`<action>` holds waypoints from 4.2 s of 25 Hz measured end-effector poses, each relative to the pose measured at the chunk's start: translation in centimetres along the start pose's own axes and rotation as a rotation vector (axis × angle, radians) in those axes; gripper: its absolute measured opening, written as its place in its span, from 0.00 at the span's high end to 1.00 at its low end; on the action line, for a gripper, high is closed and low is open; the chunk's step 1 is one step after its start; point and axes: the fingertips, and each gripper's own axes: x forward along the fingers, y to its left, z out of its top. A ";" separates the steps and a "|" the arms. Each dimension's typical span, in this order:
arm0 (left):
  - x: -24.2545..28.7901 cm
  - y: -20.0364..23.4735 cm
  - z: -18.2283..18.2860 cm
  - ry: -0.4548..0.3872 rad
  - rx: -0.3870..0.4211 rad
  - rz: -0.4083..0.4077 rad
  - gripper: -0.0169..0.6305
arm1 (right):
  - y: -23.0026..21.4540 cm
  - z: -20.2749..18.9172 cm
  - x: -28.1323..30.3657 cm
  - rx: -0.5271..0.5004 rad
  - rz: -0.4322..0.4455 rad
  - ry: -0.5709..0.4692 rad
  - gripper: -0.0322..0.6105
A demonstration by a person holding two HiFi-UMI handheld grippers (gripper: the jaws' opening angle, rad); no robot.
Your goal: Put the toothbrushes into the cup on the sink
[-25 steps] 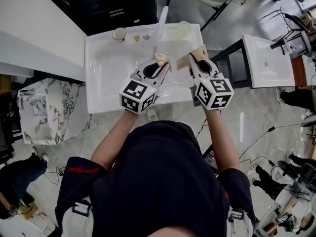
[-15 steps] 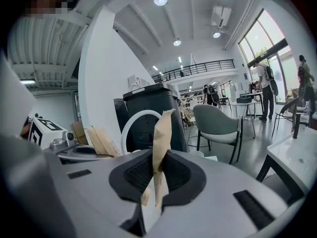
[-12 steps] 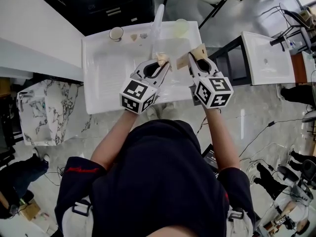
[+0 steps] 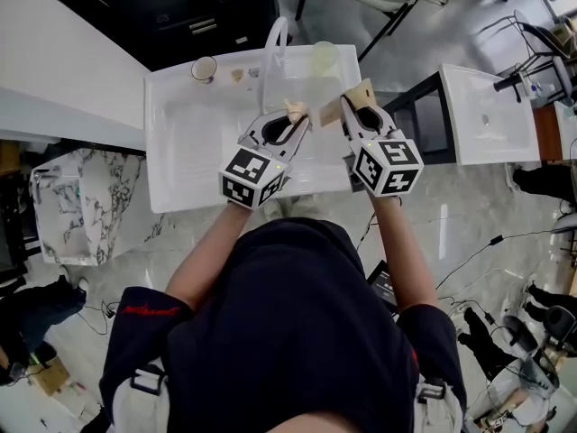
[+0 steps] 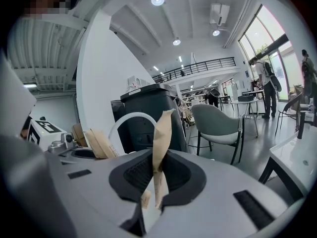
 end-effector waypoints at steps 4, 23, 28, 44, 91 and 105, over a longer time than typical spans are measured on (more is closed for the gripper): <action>1.2 0.4 0.2 0.006 -0.005 0.022 0.91 | -1.2 0.2 0.8 0.002 0.018 0.002 0.86; 7.6 2.1 0.4 0.044 -0.036 0.069 0.91 | -7.6 1.3 4.2 0.034 0.046 0.023 0.86; 8.8 2.8 0.1 0.056 -0.050 0.079 0.91 | -8.6 1.7 5.8 0.035 0.059 0.028 0.86; 11.0 5.8 -0.2 0.070 -0.099 0.128 0.91 | -10.4 3.7 11.7 0.024 0.106 0.027 0.86; 14.0 7.8 -3.4 0.156 -0.191 0.128 0.91 | -12.4 -4.2 19.8 0.032 0.109 0.217 0.86; 14.2 7.6 -3.4 0.148 -0.195 0.121 0.91 | -12.8 -5.3 19.5 0.066 0.118 0.265 0.85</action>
